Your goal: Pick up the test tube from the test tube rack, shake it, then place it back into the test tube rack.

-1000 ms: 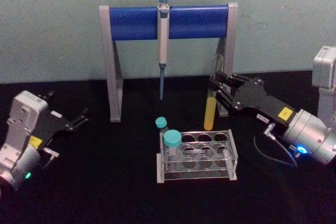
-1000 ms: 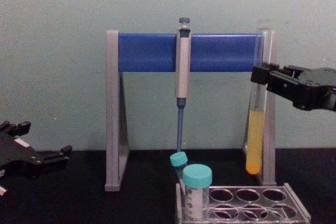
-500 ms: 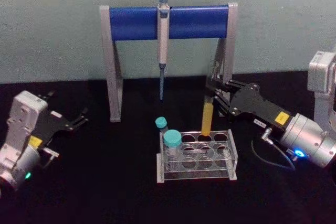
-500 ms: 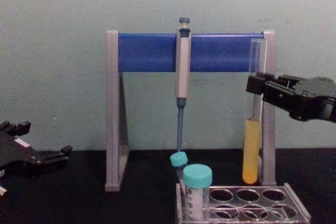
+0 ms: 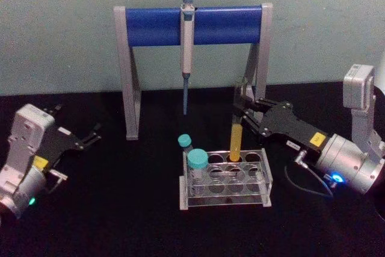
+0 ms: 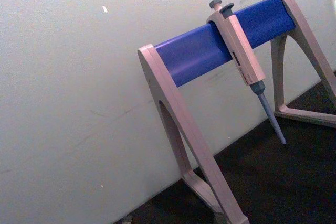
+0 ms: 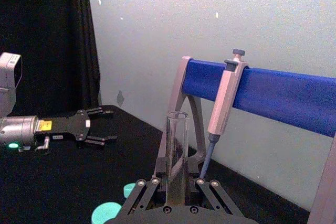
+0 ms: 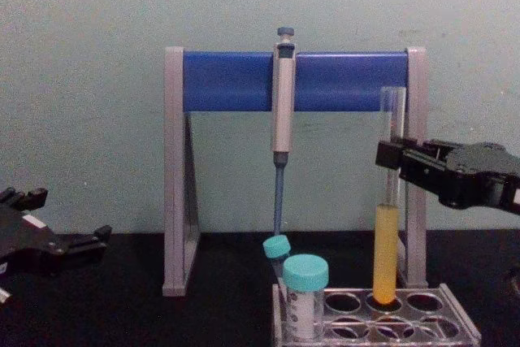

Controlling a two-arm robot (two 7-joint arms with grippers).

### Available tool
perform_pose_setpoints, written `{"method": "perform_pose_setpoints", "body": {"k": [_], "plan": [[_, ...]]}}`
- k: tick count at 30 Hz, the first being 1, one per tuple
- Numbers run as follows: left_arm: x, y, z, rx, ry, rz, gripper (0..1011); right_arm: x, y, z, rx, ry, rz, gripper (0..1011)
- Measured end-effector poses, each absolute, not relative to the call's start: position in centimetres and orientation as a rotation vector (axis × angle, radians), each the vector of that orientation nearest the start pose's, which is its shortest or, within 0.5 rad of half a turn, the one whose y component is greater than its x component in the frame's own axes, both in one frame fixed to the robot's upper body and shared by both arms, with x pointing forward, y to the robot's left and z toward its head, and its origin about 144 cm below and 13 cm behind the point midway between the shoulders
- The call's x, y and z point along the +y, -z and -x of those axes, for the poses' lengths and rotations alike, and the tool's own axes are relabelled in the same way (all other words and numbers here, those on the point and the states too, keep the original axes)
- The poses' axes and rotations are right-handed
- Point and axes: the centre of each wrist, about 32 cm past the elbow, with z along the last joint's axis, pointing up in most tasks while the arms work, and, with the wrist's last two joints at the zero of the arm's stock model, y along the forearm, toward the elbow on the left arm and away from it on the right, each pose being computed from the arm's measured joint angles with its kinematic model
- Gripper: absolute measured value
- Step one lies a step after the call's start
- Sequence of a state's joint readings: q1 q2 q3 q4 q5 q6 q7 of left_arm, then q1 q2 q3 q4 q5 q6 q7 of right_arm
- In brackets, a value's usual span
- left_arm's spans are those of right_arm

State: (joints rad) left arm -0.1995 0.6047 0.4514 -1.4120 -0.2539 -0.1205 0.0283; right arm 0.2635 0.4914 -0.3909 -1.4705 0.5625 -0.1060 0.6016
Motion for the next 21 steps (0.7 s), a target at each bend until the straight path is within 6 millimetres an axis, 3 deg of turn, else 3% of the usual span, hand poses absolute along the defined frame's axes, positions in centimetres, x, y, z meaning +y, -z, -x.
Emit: {"method": "perform_pose_setpoints", "body": {"k": [21], "plan": [[31.0, -114.0, -48.9, -0.285, -1.248, -0.304, 1001, -27.4, -117.0, -51.7, -0.042, 0.675, -0.02, 228]]}}
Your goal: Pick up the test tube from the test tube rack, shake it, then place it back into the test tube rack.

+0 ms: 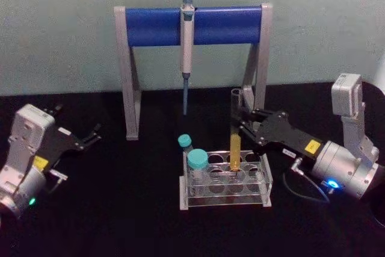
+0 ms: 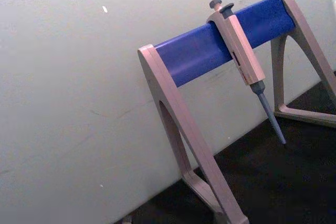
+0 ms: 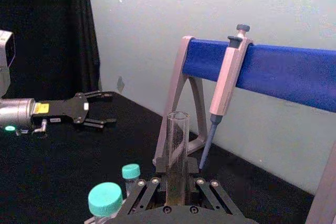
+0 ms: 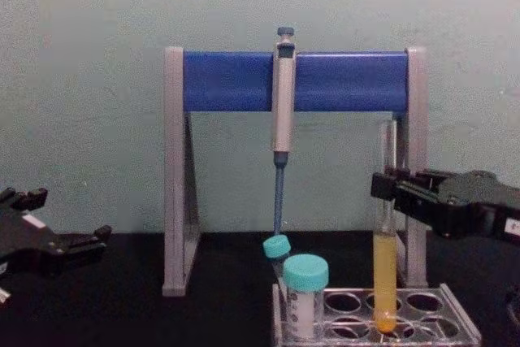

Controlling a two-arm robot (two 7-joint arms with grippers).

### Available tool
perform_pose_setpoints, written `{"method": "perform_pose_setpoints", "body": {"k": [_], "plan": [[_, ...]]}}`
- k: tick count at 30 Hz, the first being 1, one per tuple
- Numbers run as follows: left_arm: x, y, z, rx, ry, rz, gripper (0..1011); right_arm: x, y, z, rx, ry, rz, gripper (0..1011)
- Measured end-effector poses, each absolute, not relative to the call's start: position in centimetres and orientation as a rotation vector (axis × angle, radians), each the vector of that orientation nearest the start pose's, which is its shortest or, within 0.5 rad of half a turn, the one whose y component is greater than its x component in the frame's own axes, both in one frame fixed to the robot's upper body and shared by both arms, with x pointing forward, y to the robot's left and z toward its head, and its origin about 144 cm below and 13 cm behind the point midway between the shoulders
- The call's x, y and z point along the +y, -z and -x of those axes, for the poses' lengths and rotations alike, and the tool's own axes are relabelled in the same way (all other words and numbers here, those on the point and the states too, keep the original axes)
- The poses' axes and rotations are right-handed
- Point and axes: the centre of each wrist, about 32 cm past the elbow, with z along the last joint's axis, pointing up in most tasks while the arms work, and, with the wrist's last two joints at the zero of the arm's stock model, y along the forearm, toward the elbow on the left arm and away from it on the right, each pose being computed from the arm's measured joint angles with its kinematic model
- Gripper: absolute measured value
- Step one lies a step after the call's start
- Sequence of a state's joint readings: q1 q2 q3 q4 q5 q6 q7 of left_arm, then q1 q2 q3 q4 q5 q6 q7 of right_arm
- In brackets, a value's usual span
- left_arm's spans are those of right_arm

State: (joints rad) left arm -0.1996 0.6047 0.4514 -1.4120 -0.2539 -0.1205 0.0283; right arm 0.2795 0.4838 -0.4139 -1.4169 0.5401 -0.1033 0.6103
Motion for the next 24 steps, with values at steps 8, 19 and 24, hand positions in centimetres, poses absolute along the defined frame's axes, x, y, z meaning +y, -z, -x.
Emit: {"method": "perform_pose_setpoints", "body": {"k": [8, 19, 24], "plan": [[30.97, -113.98, -48.86, -0.285, -1.248, -0.304, 1001, -27.45, -116.52, -51.91, -0.032, 0.673, -0.009, 228], [30.97, -113.98, -48.86, -0.285, -1.248, -0.304, 1001, -27.39, -116.2, -52.09, -0.022, 0.669, 0.003, 229], [30.97, -113.98, -48.86, -0.285, -1.248, -0.304, 1001, -27.34, -116.04, -52.19, -0.015, 0.666, 0.012, 229]]}}
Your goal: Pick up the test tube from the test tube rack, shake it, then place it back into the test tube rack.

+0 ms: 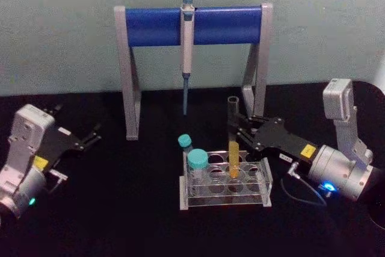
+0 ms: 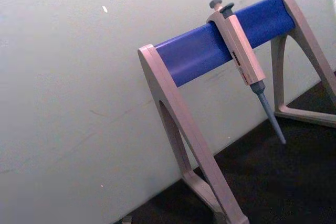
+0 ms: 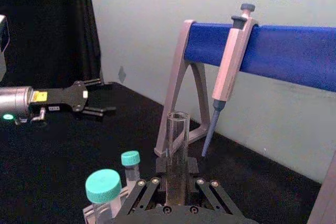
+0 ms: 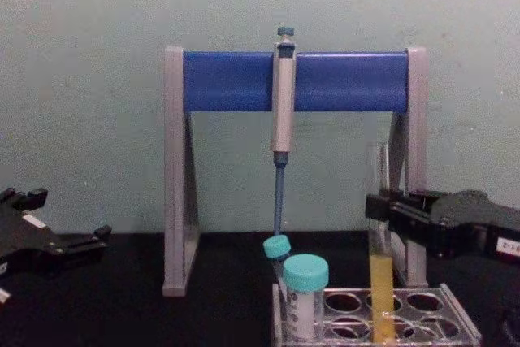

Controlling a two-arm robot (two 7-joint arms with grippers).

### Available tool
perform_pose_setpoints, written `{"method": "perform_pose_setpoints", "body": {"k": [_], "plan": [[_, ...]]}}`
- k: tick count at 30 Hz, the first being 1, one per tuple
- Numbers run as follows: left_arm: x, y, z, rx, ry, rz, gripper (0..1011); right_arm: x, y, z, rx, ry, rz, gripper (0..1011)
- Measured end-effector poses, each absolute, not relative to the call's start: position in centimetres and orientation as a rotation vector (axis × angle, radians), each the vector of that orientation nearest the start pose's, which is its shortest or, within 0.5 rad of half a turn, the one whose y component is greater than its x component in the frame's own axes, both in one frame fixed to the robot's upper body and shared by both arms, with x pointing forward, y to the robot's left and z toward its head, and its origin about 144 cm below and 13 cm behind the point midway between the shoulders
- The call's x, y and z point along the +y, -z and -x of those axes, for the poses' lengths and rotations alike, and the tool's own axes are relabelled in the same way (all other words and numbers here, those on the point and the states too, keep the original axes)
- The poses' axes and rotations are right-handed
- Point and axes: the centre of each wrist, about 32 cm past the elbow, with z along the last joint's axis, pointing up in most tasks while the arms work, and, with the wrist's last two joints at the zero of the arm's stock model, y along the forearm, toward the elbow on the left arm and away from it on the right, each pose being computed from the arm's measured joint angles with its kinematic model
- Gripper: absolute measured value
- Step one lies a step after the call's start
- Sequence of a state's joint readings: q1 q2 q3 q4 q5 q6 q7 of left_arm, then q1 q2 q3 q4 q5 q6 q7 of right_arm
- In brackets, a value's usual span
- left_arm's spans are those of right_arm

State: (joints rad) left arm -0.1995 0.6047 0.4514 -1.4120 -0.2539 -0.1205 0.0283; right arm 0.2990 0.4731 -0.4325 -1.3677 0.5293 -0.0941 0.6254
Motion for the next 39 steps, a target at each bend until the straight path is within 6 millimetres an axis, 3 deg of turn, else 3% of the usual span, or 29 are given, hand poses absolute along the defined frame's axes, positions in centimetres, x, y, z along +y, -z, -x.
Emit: {"method": "perform_pose_setpoints", "body": {"k": [39], "plan": [[30.97, -113.98, -48.86, -0.285, -1.248, -0.304, 1001, -27.16, -115.26, -52.68, 0.015, 0.657, 0.059, 228]]}}
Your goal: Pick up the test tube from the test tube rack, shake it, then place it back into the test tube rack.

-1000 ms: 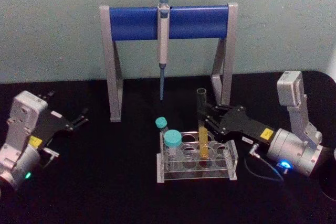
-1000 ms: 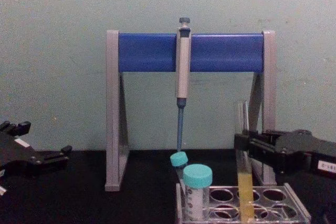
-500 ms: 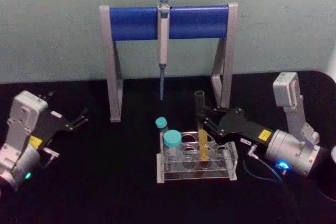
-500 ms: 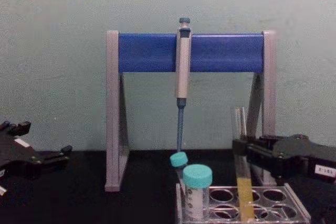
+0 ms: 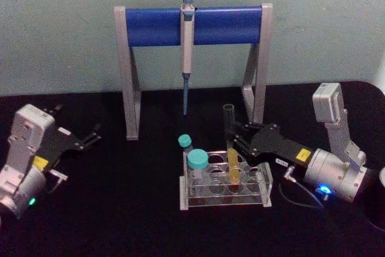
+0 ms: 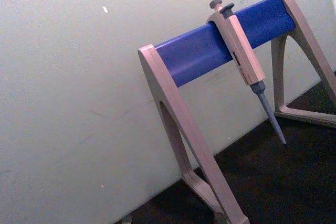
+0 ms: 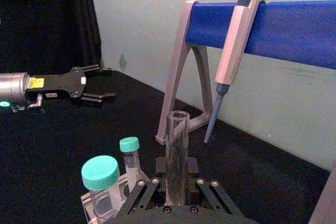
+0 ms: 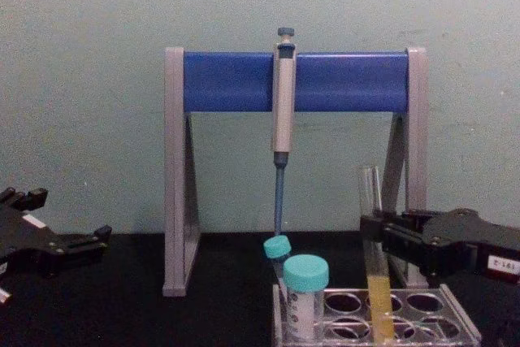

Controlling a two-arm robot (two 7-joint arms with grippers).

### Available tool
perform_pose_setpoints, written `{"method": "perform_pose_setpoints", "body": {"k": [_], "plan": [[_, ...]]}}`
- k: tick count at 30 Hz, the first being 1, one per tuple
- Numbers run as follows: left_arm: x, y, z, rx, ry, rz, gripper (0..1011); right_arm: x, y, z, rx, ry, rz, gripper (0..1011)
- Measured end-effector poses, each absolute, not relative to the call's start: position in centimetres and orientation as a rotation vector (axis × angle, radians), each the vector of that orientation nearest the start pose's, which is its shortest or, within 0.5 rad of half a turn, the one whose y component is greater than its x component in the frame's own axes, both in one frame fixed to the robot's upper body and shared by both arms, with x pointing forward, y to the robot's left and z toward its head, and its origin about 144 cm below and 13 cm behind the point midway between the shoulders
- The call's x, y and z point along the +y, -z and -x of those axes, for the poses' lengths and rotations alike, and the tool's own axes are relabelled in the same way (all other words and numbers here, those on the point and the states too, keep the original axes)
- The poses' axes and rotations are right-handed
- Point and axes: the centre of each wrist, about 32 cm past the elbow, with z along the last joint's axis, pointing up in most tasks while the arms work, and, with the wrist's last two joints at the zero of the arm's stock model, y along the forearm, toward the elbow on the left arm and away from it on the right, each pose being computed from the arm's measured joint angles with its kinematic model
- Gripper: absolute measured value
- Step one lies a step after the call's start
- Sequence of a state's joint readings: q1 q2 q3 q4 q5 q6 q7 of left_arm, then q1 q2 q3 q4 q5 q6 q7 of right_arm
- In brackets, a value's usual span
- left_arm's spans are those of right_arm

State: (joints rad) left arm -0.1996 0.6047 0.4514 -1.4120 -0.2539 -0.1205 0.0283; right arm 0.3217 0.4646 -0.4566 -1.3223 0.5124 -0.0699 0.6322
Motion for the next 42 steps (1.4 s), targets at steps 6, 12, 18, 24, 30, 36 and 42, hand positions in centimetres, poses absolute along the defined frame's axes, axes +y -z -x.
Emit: {"method": "perform_pose_setpoints", "body": {"k": [6, 12, 18, 24, 30, 36, 42], "plan": [[30.97, -113.98, -48.86, -0.285, -1.248, -0.304, 1001, -27.16, -115.24, -52.67, 0.015, 0.658, 0.059, 228], [30.96, -113.98, -48.86, -0.285, -1.248, -0.304, 1001, -27.18, -115.19, -52.65, 0.017, 0.658, 0.064, 248], [30.97, -113.98, -48.86, -0.285, -1.248, -0.304, 1001, -27.17, -115.19, -52.65, 0.017, 0.658, 0.064, 428], [30.97, -113.98, -48.86, -0.285, -1.248, -0.304, 1001, -27.17, -115.2, -52.65, 0.017, 0.658, 0.062, 630], [30.97, -113.98, -48.86, -0.285, -1.248, -0.304, 1001, -27.17, -115.22, -52.66, 0.016, 0.658, 0.061, 807], [30.97, -113.98, -48.86, -0.285, -1.248, -0.304, 1001, -27.09, -115.38, -52.62, 0.01, 0.658, 0.058, 960], [30.97, -113.98, -48.86, -0.285, -1.248, -0.304, 1001, -27.1, -116.14, -51.95, -0.032, 0.683, 0.035, 1000]]}}
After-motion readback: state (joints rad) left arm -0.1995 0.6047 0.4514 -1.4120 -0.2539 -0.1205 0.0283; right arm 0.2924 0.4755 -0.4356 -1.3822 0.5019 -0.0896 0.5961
